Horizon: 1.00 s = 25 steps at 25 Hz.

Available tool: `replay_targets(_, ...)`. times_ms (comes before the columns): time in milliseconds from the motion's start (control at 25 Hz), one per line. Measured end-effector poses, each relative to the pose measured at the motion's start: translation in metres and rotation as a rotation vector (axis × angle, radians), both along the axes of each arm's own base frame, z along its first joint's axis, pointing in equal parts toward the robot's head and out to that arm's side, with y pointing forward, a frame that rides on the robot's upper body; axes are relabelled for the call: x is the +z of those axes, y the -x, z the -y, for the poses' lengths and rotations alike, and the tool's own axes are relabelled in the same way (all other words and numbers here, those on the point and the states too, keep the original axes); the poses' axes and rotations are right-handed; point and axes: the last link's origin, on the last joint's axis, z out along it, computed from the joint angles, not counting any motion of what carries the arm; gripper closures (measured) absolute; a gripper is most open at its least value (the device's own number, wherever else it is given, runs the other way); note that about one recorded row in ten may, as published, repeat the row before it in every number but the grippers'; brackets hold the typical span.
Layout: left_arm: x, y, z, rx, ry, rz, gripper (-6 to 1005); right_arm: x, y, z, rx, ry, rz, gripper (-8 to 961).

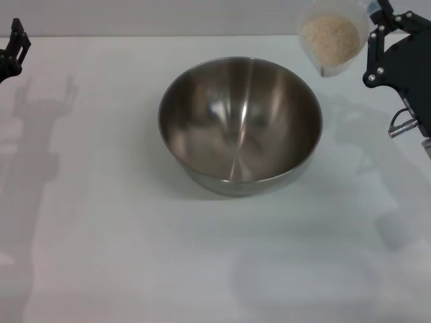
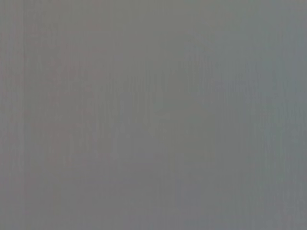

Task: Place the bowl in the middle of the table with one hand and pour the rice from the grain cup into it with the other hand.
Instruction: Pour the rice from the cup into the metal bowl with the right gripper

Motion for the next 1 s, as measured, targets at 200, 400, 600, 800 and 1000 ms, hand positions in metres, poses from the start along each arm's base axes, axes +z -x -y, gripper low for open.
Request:
replay_targets(200,0.001,0.002,0.003,-0.002,-0.01,-0.003,180,0.0,0.002,-0.001,0.032,-0.045,0.107,943)
replay_targets(400,0.002,0.003,0.005,0.0,-0.013,-0.001,180,-0.002,0.004,-0.005,0.038,-0.126,0.224,943)
replay_targets(600,0.002,0.004,0.006,-0.001,-0.017,0.0,180,-0.003,0.006,-0.012,0.033,-0.167,0.301,943)
replay_targets(800,0.003,0.004,0.006,-0.001,-0.017,0.0,180,-0.008,0.01,-0.023,0.032,-0.194,0.397,943)
replay_targets(1000,0.003,0.004,0.006,-0.001,-0.018,0.0,180,-0.015,0.019,-0.028,0.052,-0.252,0.494,943)
